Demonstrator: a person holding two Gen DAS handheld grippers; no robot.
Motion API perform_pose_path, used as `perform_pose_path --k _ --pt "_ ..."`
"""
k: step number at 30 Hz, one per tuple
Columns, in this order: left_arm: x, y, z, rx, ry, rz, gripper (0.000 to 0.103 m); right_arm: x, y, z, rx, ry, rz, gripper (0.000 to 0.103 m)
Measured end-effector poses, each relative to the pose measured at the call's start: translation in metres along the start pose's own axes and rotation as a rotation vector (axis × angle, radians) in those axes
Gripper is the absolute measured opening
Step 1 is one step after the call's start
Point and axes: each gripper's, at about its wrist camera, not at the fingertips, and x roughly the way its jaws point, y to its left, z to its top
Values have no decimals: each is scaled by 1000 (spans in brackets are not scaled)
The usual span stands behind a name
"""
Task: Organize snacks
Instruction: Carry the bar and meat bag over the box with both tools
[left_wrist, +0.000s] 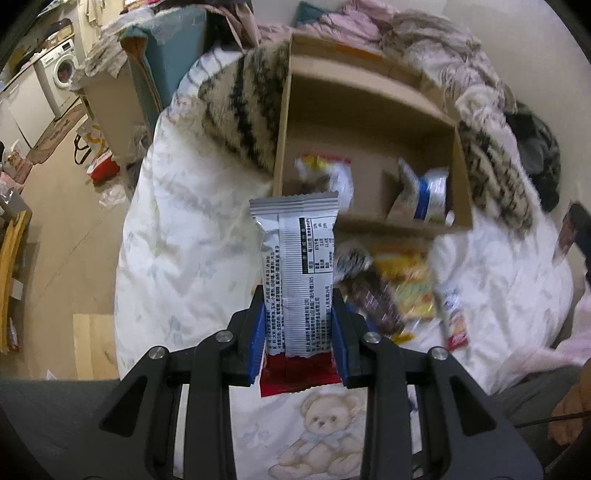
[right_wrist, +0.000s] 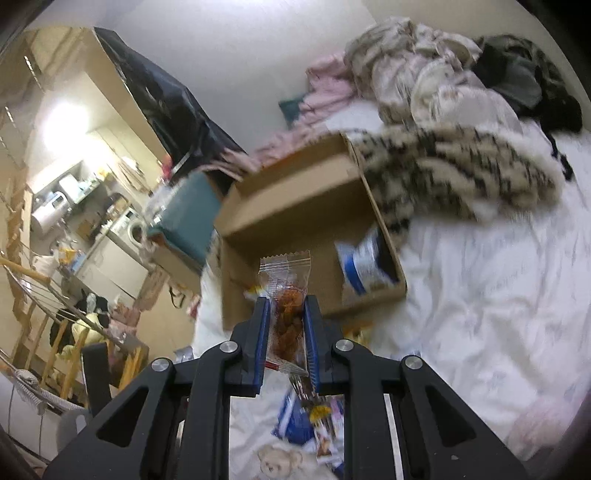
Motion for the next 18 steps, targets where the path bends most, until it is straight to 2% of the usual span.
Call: perform_pose_path --k 8,18 --pt "-19 -11 61 40 -119 15 27 18 -2 38 -47 -8 -6 19" --pt "10 -35 103 88 -131 10 27 65 -13 60 -58 48 -31 19"
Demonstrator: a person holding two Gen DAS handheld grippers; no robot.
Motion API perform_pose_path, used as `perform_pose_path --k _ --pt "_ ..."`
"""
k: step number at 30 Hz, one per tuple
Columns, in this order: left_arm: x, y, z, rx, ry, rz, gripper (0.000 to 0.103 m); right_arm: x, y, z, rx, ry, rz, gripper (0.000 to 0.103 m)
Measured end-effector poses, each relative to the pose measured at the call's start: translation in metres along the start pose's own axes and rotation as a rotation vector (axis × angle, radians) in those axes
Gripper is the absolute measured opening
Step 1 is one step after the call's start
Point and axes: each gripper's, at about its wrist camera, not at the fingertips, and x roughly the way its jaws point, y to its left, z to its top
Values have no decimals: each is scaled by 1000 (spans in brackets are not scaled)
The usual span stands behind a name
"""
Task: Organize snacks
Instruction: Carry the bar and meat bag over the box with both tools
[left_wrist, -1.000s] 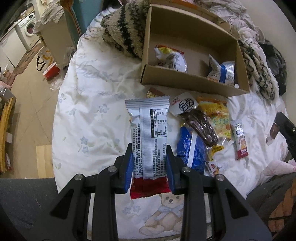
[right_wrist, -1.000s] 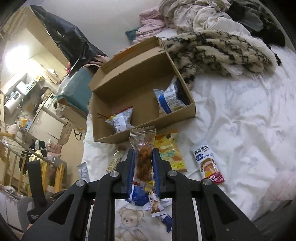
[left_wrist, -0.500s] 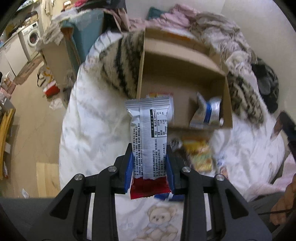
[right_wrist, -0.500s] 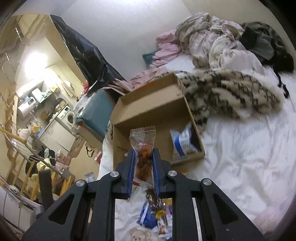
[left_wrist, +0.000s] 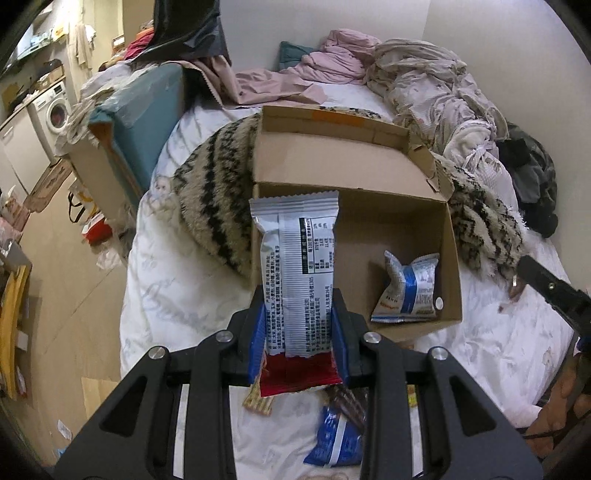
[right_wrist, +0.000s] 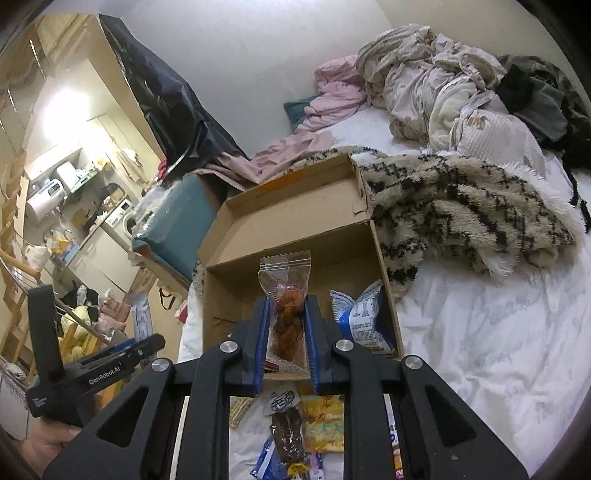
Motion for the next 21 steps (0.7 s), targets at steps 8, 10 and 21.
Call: perform_pose_path --k 8,10,21 --pt "44 -17 13 45 4 11 27 47 -8 6 -40 76 -42 20" --pt "56 -17 12 48 -4 16 27 60 -13 5 -33 104 -55 20" --pt "95 -14 2 55 25 26 27 95 -34 -14 -13 196 -118 20"
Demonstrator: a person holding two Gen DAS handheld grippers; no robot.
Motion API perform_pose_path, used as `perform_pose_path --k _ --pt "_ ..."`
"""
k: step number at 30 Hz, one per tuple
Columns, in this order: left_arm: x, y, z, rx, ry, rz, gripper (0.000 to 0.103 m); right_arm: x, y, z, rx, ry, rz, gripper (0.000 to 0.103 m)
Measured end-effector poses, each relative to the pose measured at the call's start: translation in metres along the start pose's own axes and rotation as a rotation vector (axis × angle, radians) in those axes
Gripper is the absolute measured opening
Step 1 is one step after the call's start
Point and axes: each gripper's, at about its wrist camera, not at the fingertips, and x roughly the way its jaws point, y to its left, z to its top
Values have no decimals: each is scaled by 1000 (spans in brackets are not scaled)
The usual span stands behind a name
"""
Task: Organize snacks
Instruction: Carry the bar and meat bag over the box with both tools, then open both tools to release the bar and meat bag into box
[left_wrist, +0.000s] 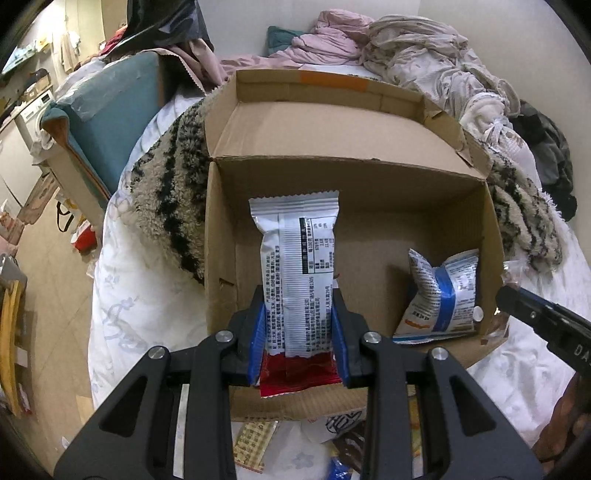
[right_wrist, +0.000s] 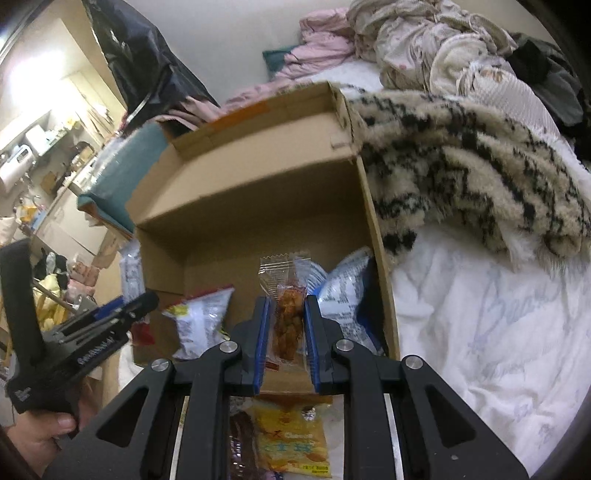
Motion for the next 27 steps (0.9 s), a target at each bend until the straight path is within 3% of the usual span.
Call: perform_pose_path --k 22,27 --pt "-1 -4 0 9 -14 -18 29 15 -4 0 75 45 19 22" --pt "-5 -5 -1 8 -35 -13 47 12 -6 1 92 15 25 23"
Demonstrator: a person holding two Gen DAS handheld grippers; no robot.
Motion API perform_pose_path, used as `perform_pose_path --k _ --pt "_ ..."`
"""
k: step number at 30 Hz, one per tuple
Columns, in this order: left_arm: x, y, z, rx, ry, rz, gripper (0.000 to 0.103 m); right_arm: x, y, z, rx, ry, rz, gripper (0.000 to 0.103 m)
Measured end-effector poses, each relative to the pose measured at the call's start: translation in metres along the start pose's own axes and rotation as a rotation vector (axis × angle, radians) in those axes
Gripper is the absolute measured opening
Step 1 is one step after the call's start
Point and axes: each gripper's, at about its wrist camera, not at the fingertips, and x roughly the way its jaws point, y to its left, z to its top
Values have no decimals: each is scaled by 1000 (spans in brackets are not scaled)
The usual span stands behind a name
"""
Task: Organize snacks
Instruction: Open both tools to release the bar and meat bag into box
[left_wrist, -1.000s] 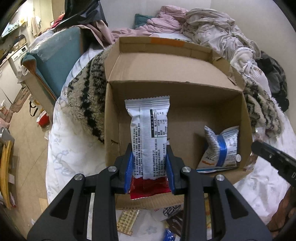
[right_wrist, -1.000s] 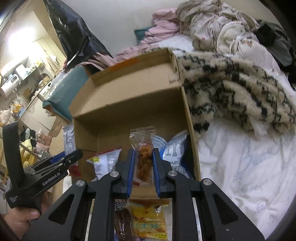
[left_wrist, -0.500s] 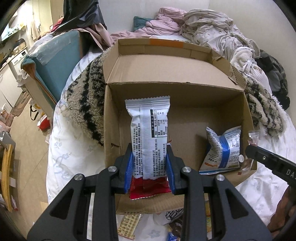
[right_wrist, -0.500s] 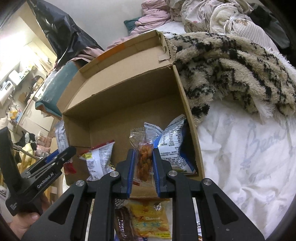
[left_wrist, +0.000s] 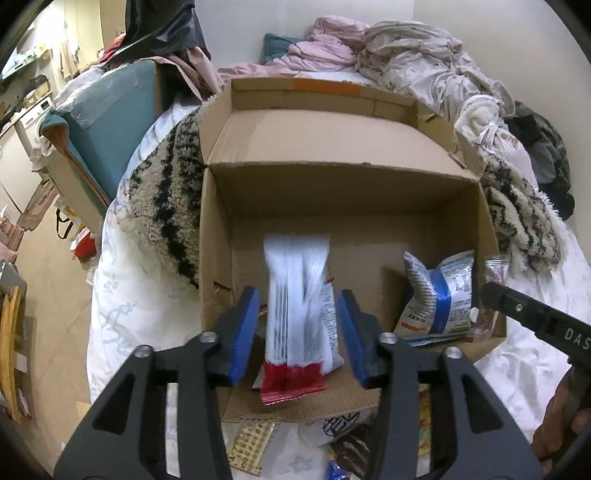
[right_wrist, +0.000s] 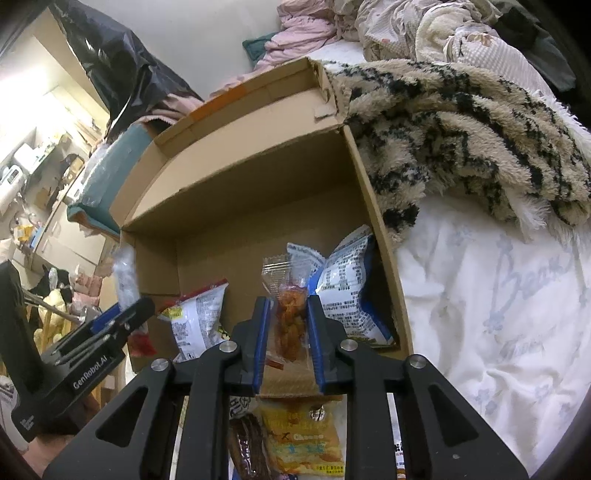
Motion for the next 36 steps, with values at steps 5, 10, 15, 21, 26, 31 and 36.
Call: perform_pose_path --k 5,10,15,21,26,31,36 --pt "-9 -2 1 6 -35 2 86 -2 0 2 10 -9 10 47" --pt "-11 1 2 -12 -37 -9 89 -6 1 3 -1 -32 -1 68" --pt "-10 4 1 -27 -28 10 89 -5 1 3 -2 -21 -5 68" --pt "-18 10 -1 -45 -44 6 89 -10 4 3 -12 -36 -7 68" --pt "-33 19 -5 -57 -59 14 89 -25 4 2 1 -64 3 68" --pt "-52 30 -8 -90 -69 14 89 -45 5 -6 8 -75 13 68" --pt "-74 39 -21 -116 -86 3 100 -63 9 -18 -7 -92 19 73"
